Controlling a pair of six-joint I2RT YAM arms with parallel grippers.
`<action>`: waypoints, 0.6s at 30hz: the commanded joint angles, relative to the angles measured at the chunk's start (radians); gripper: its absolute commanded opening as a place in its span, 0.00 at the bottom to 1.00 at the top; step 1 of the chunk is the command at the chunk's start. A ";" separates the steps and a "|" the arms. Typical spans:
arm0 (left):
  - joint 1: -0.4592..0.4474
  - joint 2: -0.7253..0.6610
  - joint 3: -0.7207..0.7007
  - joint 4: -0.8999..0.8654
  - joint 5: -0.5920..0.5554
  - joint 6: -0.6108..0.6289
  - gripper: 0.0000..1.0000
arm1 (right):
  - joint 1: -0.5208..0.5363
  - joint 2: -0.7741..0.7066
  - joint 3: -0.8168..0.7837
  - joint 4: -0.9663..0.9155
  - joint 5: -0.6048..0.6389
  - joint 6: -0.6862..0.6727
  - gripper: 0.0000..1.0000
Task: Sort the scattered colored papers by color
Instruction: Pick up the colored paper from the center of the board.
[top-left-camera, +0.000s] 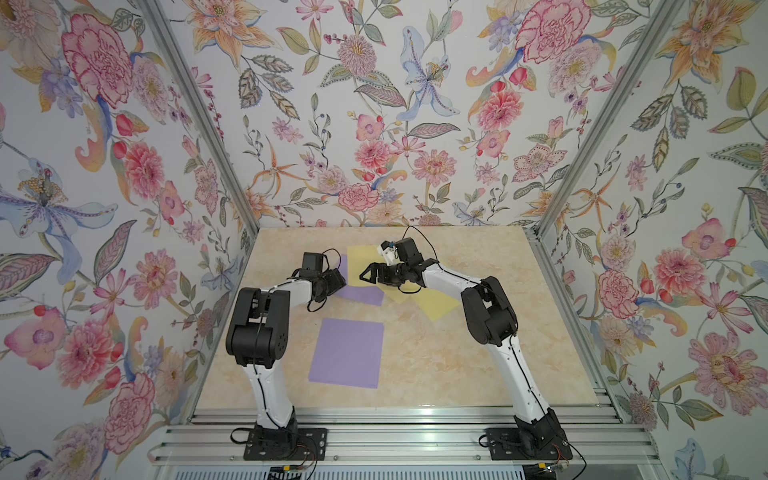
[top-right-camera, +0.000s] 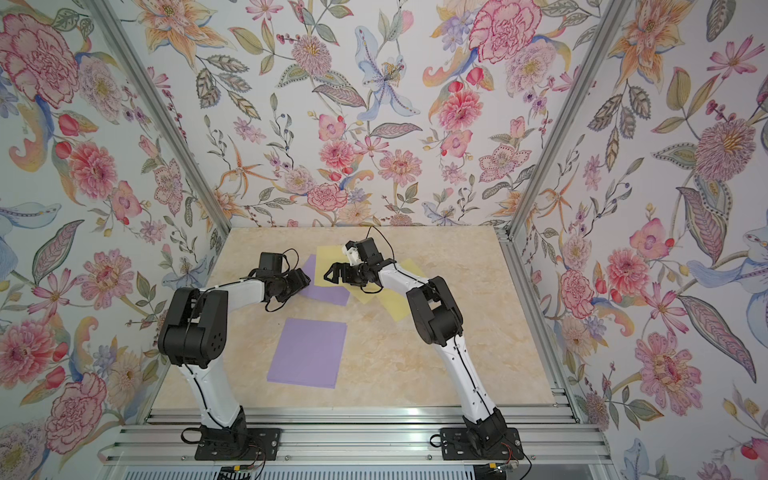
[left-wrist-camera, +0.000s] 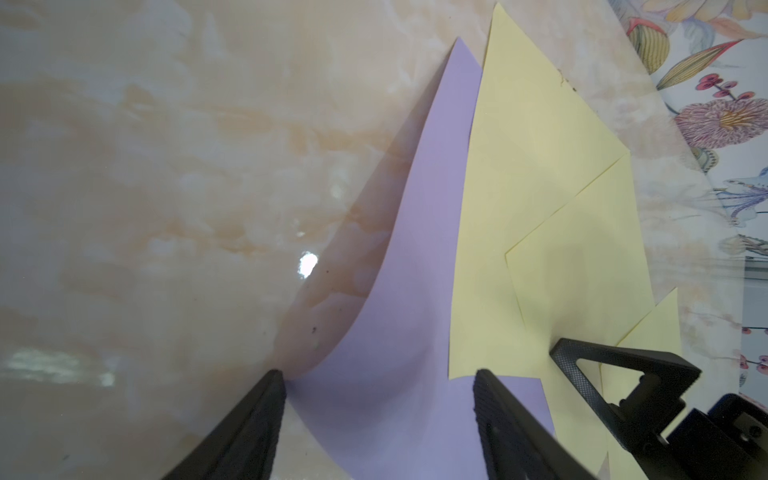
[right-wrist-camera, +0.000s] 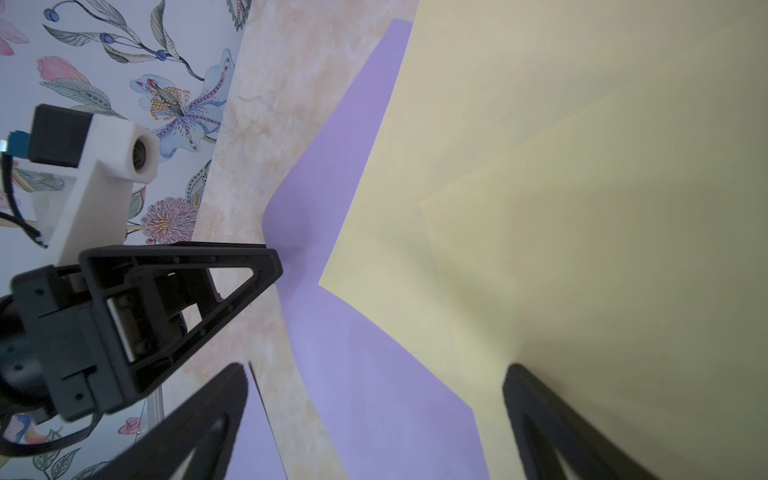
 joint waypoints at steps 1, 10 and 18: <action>0.015 0.066 -0.079 0.001 0.105 -0.052 0.75 | 0.020 -0.008 -0.048 -0.066 -0.006 0.022 1.00; 0.009 0.092 -0.078 0.133 0.221 -0.147 0.79 | 0.024 -0.019 -0.069 -0.048 -0.006 0.022 1.00; -0.060 0.068 -0.121 0.147 0.141 -0.295 0.79 | 0.024 -0.029 -0.110 0.008 -0.011 0.047 1.00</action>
